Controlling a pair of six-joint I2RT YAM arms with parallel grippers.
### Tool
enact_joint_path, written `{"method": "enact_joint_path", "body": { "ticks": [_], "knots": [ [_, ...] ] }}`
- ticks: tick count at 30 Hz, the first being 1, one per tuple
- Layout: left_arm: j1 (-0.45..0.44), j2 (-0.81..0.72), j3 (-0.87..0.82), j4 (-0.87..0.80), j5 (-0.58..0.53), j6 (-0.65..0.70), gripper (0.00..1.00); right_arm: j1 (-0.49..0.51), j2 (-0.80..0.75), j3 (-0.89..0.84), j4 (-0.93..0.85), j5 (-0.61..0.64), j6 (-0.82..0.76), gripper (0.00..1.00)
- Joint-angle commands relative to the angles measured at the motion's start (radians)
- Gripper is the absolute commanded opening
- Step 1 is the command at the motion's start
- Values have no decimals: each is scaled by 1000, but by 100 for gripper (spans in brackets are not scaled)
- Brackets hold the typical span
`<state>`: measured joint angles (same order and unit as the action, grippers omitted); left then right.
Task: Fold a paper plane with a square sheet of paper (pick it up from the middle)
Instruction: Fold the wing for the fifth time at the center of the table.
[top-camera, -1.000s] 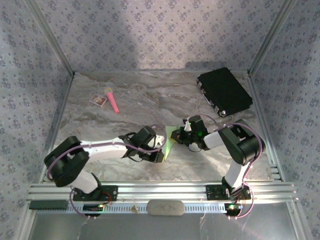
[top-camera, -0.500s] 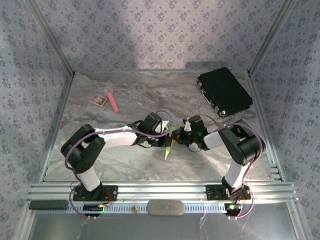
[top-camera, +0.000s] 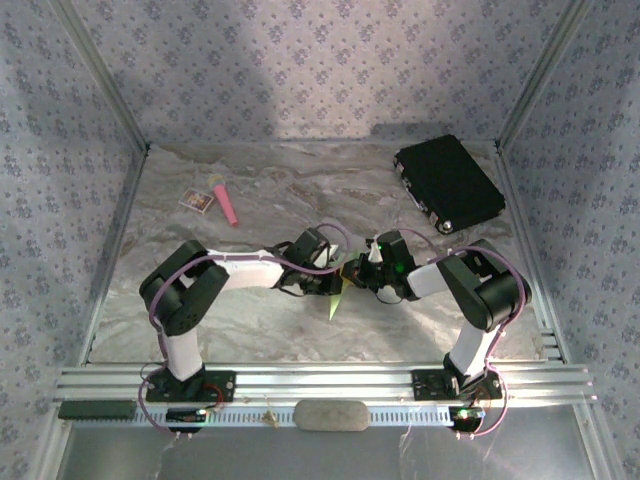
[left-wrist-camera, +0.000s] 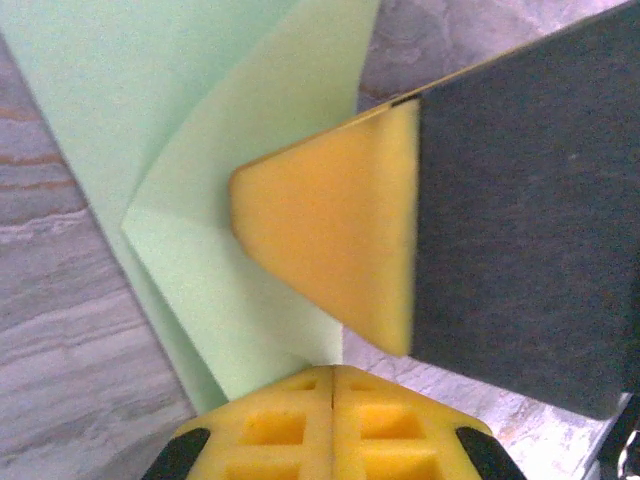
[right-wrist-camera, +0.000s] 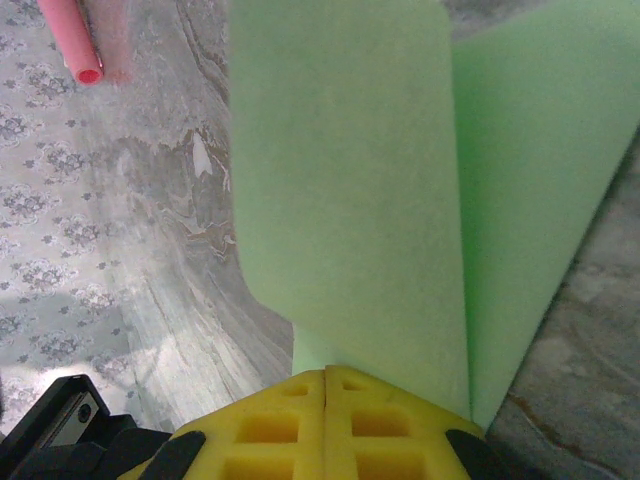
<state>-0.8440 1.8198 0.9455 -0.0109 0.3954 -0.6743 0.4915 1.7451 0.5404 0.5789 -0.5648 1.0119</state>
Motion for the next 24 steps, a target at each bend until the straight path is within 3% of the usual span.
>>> {"method": "enact_joint_path", "body": {
  "ticks": [1,16,24],
  "knots": [
    [2,4,-31,-32,-14,8,2,-8,-7,-9,-106,54,-16,1],
    [-9,-30,-150,2,36,27,0,-20,-187,29,-275,80,-112,2],
    [-12,-22,-145,5,33,26,0,63,-138,75,-273,80,-122,2]
  ]
}}
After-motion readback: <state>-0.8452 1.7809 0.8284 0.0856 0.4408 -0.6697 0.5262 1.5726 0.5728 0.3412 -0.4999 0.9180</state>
